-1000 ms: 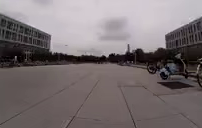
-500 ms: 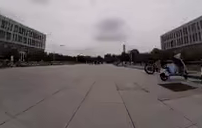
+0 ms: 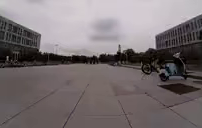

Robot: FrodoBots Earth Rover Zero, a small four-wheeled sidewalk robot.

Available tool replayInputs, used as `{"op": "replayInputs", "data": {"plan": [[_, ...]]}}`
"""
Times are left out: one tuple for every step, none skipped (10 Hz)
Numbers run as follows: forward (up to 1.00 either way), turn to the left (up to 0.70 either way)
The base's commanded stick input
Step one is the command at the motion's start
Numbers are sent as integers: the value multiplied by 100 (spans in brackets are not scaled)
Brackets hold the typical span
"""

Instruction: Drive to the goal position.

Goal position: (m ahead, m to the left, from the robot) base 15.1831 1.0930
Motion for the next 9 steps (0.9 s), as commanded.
{"op": "replayInputs", "data": {"plan": [[70, -14], [70, -14], [70, -14], [70, -14], [70, -13], [70, -5], [70, 0], [70, 0], [70, 0]]}}
